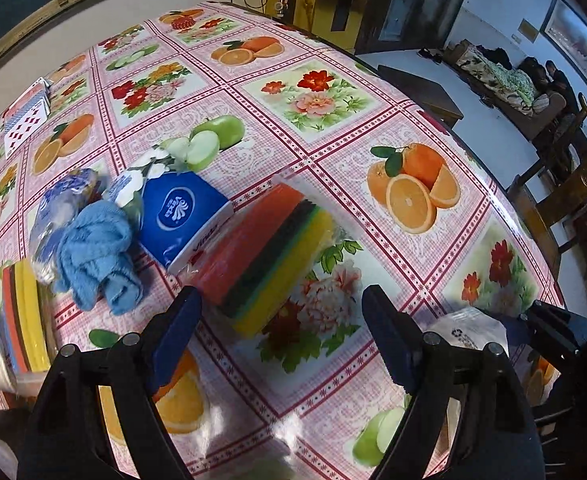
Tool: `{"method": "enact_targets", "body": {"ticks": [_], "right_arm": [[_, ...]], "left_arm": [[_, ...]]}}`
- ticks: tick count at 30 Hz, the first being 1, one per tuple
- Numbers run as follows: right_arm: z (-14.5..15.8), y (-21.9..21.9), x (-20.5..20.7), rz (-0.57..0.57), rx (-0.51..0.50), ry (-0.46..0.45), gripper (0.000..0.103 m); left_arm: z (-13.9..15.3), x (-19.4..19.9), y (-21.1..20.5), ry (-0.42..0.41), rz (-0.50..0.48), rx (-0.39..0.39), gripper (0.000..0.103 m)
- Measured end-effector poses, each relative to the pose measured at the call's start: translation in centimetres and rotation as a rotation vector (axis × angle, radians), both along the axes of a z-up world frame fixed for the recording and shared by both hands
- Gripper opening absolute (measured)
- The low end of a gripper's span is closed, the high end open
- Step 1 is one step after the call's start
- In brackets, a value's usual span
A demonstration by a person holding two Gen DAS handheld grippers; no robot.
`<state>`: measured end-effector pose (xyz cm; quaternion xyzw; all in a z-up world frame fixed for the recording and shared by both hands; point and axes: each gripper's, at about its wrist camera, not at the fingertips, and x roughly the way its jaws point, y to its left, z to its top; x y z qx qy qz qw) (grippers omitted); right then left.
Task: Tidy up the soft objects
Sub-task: 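Grasp the white printed bag with the right tool while the left grasps the striped sponge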
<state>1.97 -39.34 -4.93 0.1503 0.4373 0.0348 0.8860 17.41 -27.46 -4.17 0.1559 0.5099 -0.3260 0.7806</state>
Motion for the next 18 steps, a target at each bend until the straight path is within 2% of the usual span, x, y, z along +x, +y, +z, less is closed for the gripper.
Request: {"method": "enact_targets", "body": {"ticks": [3, 5, 8, 12, 16, 17, 18], "right_arm": [[-0.1, -0.2, 0.0, -0.001, 0.003, -0.002, 0.051], [0.0, -0.2, 0.1, 0.002, 0.003, 0.0, 0.052], [0.0, 0.1, 0.2, 0.009, -0.01, 0.007, 0.053], [-0.1, -0.1, 0.3, 0.011, -0.004, 0.002, 0.054], [-0.1, 0.3, 0.4, 0.021, -0.061, 0.0, 0.053], [-0.1, 0.7, 0.3, 0.03, -0.091, 0.0, 0.053], [-0.1, 1.0, 0.2, 0.037, -0.114, -0.003, 0.053]], "left_arm": [[-1.0, 1.0, -1.0, 0.032, -0.019, 0.027, 0.083], [-1.0, 1.4, -1.5, 0.01, -0.023, 0.034, 0.083], [-0.9, 2.1, -1.9, 0.045, -0.031, 0.003, 0.083], [-1.2, 2.0, -3.0, 0.001, -0.053, 0.051, 0.083], [-1.0, 1.9, -3.4, 0.007, -0.031, 0.037, 0.082], [-0.9, 1.9, -3.6, 0.0, -0.023, 0.049, 0.075], [-0.8, 1.7, -3.7, -0.011, -0.023, 0.055, 0.06]]}}
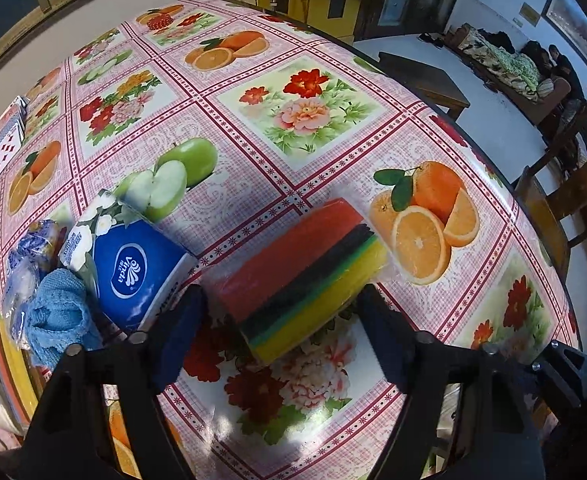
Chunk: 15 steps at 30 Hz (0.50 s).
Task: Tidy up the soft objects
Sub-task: 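Grasp the white printed bag with the right tool while the left grasps the striped sponge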
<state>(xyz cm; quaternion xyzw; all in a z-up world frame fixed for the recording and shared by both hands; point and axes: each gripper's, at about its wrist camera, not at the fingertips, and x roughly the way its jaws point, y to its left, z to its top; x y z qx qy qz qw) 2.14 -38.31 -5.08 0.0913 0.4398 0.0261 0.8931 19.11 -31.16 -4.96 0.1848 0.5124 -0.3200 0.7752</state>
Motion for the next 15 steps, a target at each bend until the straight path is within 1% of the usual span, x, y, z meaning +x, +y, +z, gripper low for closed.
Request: {"method": "enact_targets", "body": {"ticks": [1, 2, 3, 4, 5, 6, 8, 9, 11, 12, 13, 14, 15], "right_arm": [[0.0, 0.1, -0.1, 0.001, -0.005, -0.004, 0.053], [-0.1, 0.0, -0.2, -0.002, 0.007, -0.009, 0.053], [0.0, -0.2, -0.3, -0.003, 0.029, -0.011, 0.052], [0.0, -0.5, -0.4, -0.005, 0.056, -0.012, 0.052], [0.0, -0.8, -0.5, -0.008, 0.083, -0.012, 0.052], [0.0, -1.0, -0.5, -0.01, 0.097, -0.012, 0.052], [0.0, -1.1, -0.7, -0.011, 0.105, -0.01, 0.052], [0.0, -1.1, -0.7, -0.013, 0.104, -0.009, 0.052], [0.0, -0.9, -0.7, -0.011, 0.091, -0.007, 0.052], [0.0, -0.8, -0.7, -0.014, 0.089, -0.008, 0.052], [0.0, -0.8, -0.7, -0.015, 0.085, -0.008, 0.052], [0.0, -0.8, -0.7, -0.015, 0.083, -0.008, 0.052], [0.0, -0.8, -0.7, -0.015, 0.085, -0.009, 0.052]], "left_arm": [[0.1, -0.1, 0.0, -0.009, 0.004, 0.002, 0.052], [0.3, -0.1, 0.1, -0.009, 0.013, -0.005, 0.035], [0.4, -0.1, 0.2, 0.002, 0.021, -0.013, 0.027], [0.4, -0.1, 0.4, 0.009, 0.03, -0.021, 0.025], [0.4, -0.1, 0.6, 0.015, 0.036, -0.027, 0.02], [0.4, -0.1, 0.7, 0.017, 0.04, -0.031, 0.018], [0.5, -0.1, 1.0, 0.023, 0.05, -0.043, 0.018], [0.7, -0.2, 1.1, 0.013, 0.056, -0.055, 0.018], [1.5, -0.3, 1.4, -0.037, 0.061, -0.072, 0.018], [1.9, -0.5, 1.3, -0.069, 0.053, -0.068, 0.027], [2.3, -0.7, 1.1, -0.097, 0.036, -0.065, 0.039], [2.5, -0.7, 0.9, -0.106, 0.023, -0.06, 0.074], [2.6, -0.7, 0.7, -0.113, 0.02, -0.052, 0.086]]}}
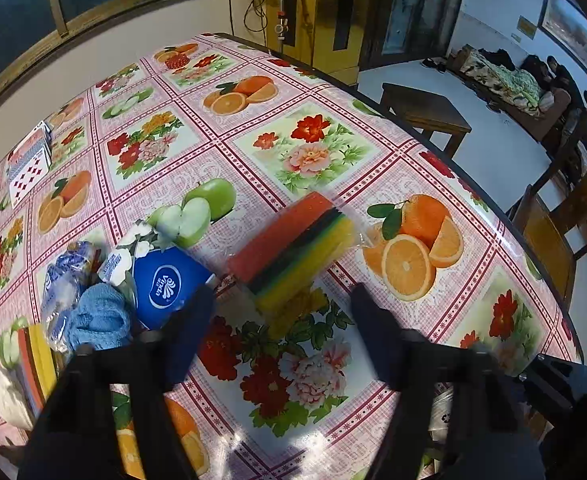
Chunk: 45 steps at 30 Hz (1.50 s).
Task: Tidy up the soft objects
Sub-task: 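Grasp the white printed bag with the right tool while the left grasps the striped sponge, then carry the sponge and white bag into the tray and release both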
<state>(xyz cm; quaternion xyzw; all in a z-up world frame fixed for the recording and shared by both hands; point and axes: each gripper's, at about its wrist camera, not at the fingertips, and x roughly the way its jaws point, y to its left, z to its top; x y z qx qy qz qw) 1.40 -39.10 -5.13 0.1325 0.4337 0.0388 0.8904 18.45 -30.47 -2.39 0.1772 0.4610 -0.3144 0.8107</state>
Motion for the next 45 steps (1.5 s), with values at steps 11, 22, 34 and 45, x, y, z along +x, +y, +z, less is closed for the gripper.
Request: {"method": "enact_targets", "body": {"ticks": [11, 22, 34, 45], "right_arm": [[0.0, -0.7, 0.2, 0.018, 0.04, 0.008, 0.053], [0.1, -0.8, 0.1, 0.013, 0.069, 0.005, 0.049], [1.0, 4.3, -1.4, 0.068, 0.107, -0.037, 0.049], [4.5, 17.2, -0.8, 0.275, 0.081, -0.097, 0.049]], "left_arm": [[-1.7, 2.0, -4.3, -0.103, -0.179, 0.183, 0.086], [-2.4, 1.1, -3.9, -0.034, -0.183, 0.152, 0.038], [-0.2, -5.6, 10.2, -0.021, 0.19, -0.009, 0.034], [0.9, -14.7, 26.5, -0.06, 0.467, -0.132, 0.034]]}}
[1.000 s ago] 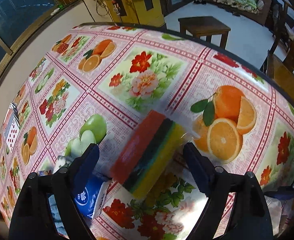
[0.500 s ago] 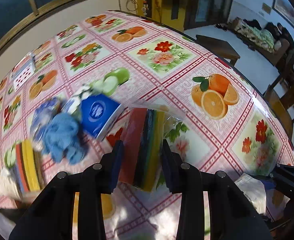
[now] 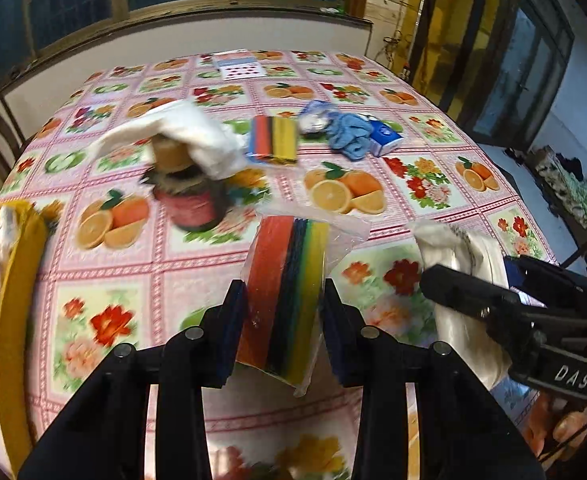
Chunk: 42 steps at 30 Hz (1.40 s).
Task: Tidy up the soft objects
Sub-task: 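Carry the sponge and white bag into the tray and release both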
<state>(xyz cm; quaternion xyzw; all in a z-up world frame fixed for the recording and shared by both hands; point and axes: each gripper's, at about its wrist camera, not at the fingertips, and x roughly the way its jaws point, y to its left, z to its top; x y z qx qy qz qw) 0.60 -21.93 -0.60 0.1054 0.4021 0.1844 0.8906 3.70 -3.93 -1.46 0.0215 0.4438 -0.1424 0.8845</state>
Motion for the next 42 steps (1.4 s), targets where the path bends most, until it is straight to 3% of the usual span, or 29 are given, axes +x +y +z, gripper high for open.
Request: {"method": "enact_targets", "body": {"ticks": [6, 13, 18, 21, 23, 26, 27, 29, 32, 34, 42], "right_arm": [[2.3, 11.1, 1.2, 0.182, -0.015, -0.029, 0.049], [3.3, 24.0, 3.5, 0.372, 0.074, 0.01, 0.049], [3.2, 32.9, 4.5, 0.473, 0.052, 0.017, 0.049], [1.9, 37.3, 4.3, 0.504, -0.002, 0.01, 0.049], [0.5, 39.0, 4.6, 0.521, -0.013, 0.048, 0.055], [-0.5, 38.9, 4.5, 0.527, 0.052, 0.106, 0.059], [-0.5, 38.3, 4.3, 0.525, 0.075, 0.108, 0.059], [0.1, 36.6, 3.9, 0.492, 0.096, 0.079, 0.064], [1.3, 34.0, 2.7, 0.456, 0.084, 0.013, 0.071], [2.1, 32.2, 2.1, 0.43, 0.078, -0.023, 0.075], [4.3, 25.0, 0.4, 0.352, 0.078, -0.098, 0.076]], "left_arm": [[1.3, -3.2, 11.1, -0.051, 0.196, -0.006, 0.034], [1.4, -5.5, 23.2, -0.077, 0.44, -0.017, 0.034], [1.4, -6.7, 29.1, -0.097, 0.552, -0.069, 0.034], [0.7, -6.8, 31.1, -0.1, 0.623, -0.023, 0.034], [-0.2, -6.6, 31.9, -0.082, 0.645, -0.021, 0.034], [-1.3, -6.6, 32.3, -0.069, 0.659, -0.031, 0.038], [-1.4, -6.7, 32.3, -0.07, 0.668, -0.028, 0.05], [-1.4, -6.9, 32.2, -0.092, 0.69, -0.012, 0.066], [-0.6, -7.6, 31.5, -0.149, 0.716, 0.022, 0.068], [-0.2, -7.6, 30.9, -0.183, 0.737, 0.051, 0.076], [1.4, -7.4, 27.7, -0.245, 0.711, 0.102, 0.077]]}}
